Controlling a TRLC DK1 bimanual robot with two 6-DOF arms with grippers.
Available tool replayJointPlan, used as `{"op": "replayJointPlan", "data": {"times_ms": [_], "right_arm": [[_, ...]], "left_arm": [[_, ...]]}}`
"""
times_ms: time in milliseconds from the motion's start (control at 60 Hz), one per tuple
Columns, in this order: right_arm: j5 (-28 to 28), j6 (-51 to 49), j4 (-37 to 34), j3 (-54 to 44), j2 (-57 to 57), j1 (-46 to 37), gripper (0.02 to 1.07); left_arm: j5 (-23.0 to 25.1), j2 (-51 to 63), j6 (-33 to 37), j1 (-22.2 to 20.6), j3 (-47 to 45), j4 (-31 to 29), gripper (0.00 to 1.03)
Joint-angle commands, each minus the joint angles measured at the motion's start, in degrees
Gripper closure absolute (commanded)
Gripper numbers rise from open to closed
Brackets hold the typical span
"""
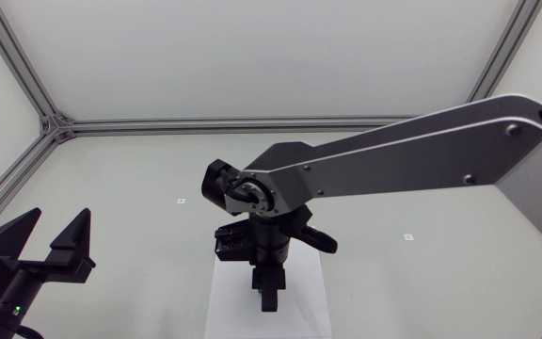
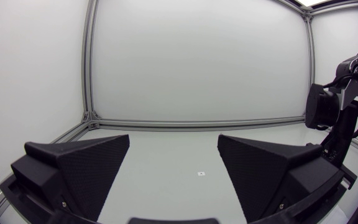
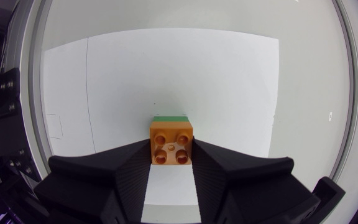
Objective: Pick up the orange 2x2 brick with the right arm and stack it on top of the green 2x2 brick in the center
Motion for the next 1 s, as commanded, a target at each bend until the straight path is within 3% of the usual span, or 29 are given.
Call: {"op": "replayJointPlan", "data": {"times_ms": [0,983], "right_arm": [[-0.87,0.77,-1.35,-1.14,3.22,0.38,1.01],[-0.78,0.68,-2.85,1.32,1.02,-0.24,1.01]], "left_arm": [[0.25,-0.45,0.73,0.14,-2.35,-0.87,0.04],[0.25,-0.45,0.73,0.14,-2.35,-0.87,0.04]]}}
